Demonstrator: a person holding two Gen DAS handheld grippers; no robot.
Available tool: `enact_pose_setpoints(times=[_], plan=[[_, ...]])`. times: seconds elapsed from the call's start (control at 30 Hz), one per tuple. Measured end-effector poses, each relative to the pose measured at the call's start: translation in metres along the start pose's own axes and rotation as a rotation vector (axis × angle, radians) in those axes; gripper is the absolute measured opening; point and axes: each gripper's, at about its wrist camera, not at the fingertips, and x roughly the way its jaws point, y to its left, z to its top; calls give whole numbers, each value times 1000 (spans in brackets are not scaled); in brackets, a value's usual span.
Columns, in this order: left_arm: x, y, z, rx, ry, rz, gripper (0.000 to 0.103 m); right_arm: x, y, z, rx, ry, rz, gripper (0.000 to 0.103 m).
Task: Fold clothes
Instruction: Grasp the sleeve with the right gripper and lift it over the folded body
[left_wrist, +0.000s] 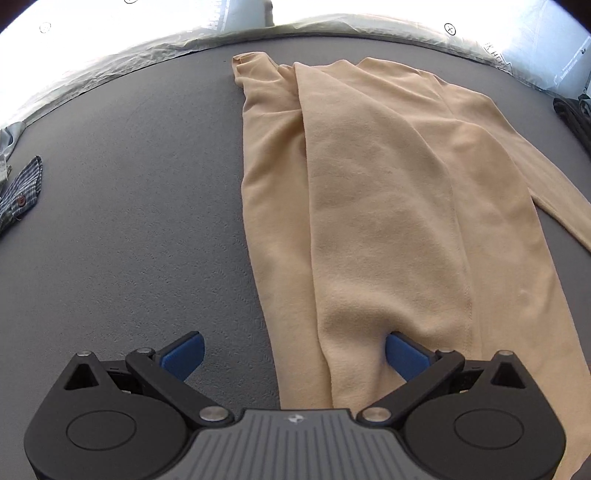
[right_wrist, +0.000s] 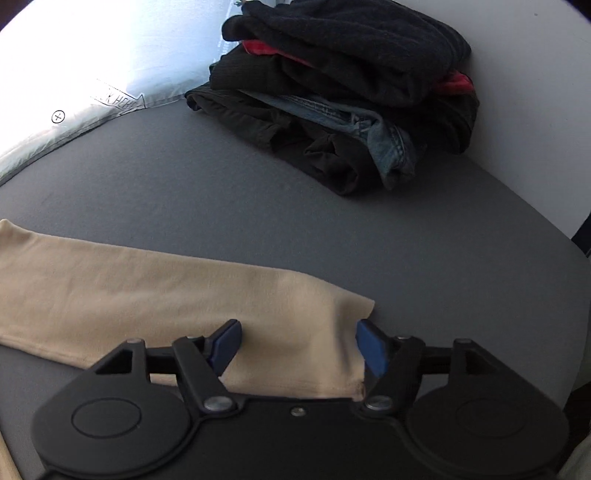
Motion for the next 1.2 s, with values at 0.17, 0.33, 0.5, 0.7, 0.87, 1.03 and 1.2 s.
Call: enact_pose_setpoints(times=[0.17, 0.33, 0.5, 0.7, 0.87, 1.03, 1.2], plan=[[5, 7, 4, -13, 9, -26, 103, 7, -5, 13, 126, 61, 144, 35], [6, 12, 7, -3, 28, -36, 103, 11, -3, 24, 273, 127, 343, 9], [6, 14, 4, 0, 8, -39, 103, 9, 57, 0, 453, 323, 708, 5], [5, 15, -3, -1, -36, -40, 103, 2, 142, -36, 625, 582, 1151, 5], [0, 16, -15, -1, -98, -41, 103, -21, 206, -84, 394, 834, 1163, 25], [-4, 14, -25, -1, -152, -39, 103, -19, 197, -78, 427, 808, 1136, 48], [-2, 12, -15, -7, -109, -37, 103, -26, 173, -44, 273, 544, 987, 57]])
